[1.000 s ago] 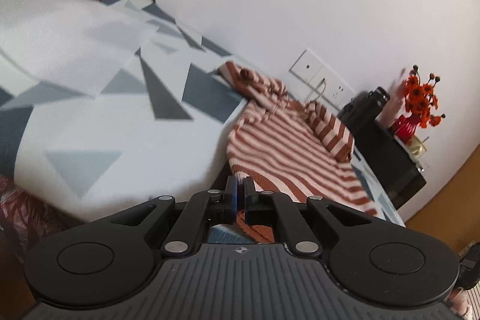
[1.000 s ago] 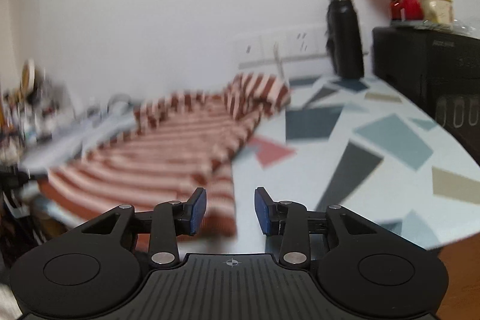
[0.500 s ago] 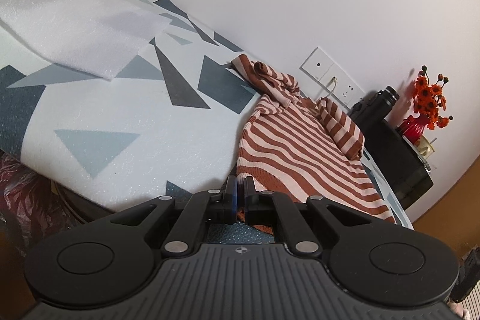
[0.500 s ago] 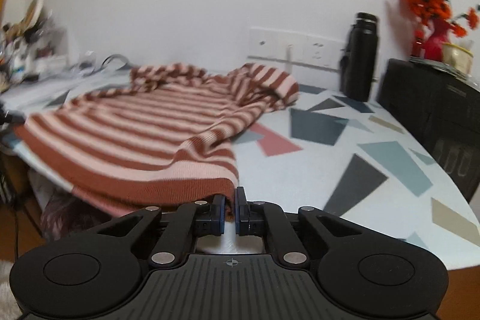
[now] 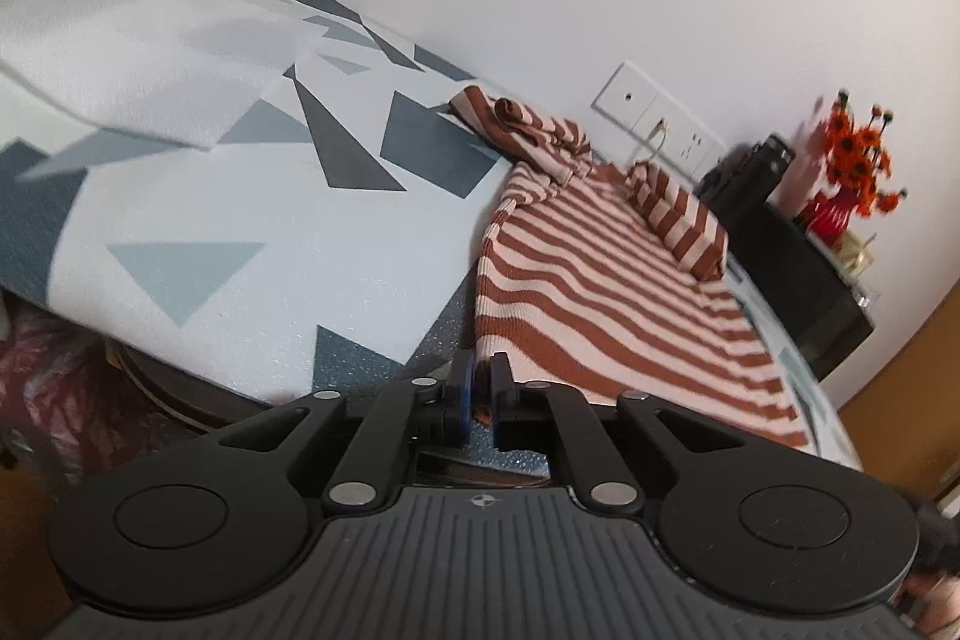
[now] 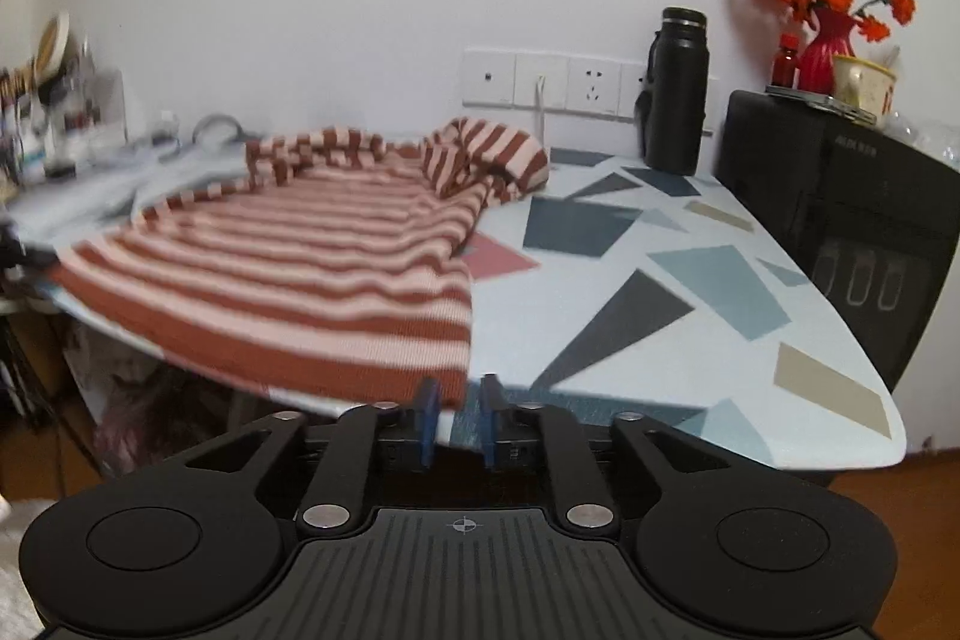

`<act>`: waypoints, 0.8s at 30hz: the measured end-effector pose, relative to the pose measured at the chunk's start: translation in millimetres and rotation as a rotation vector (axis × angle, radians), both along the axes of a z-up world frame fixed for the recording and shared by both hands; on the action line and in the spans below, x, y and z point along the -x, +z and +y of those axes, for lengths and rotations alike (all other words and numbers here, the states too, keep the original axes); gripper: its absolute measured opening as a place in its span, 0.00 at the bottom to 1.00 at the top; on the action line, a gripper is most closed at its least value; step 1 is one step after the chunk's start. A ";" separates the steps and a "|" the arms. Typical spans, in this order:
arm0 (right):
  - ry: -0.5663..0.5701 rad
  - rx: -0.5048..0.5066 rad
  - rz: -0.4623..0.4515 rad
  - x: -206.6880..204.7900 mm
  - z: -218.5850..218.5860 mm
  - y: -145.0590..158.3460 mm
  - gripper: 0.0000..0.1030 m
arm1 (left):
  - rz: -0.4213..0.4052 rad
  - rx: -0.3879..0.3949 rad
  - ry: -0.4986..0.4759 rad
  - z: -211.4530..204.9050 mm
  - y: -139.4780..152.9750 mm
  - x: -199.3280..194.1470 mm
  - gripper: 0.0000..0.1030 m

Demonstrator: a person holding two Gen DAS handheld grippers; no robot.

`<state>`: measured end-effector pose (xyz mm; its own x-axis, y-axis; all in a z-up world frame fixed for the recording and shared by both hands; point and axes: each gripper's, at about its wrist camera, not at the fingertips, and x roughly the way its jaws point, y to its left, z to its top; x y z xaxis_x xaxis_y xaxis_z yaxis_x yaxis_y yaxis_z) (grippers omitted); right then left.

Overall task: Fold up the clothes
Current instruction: 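Lower the hem onto the sweater body and open both tools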

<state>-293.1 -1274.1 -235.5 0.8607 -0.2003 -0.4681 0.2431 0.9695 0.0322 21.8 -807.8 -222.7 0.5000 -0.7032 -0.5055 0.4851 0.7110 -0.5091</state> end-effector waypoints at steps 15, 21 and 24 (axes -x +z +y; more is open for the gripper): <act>0.023 -0.048 -0.081 -135.8 -80.1 117.8 0.22 | -0.282 -0.315 -0.202 -126.4 94.9 -46.4 0.33; -0.020 -0.078 0.033 -213.3 -115.4 106.7 0.22 | -0.252 -0.424 -0.238 -206.9 66.4 -99.9 0.33; -0.029 -0.108 0.101 -242.5 -126.1 87.1 0.22 | -0.246 -0.487 -0.250 -232.5 52.1 -120.3 0.33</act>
<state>-50.6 -1400.2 -148.3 0.8027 -0.1684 -0.5721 0.2784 0.9542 0.1097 142.1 -1040.3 -170.7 0.4927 -0.5309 -0.6895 0.7300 0.6834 -0.0046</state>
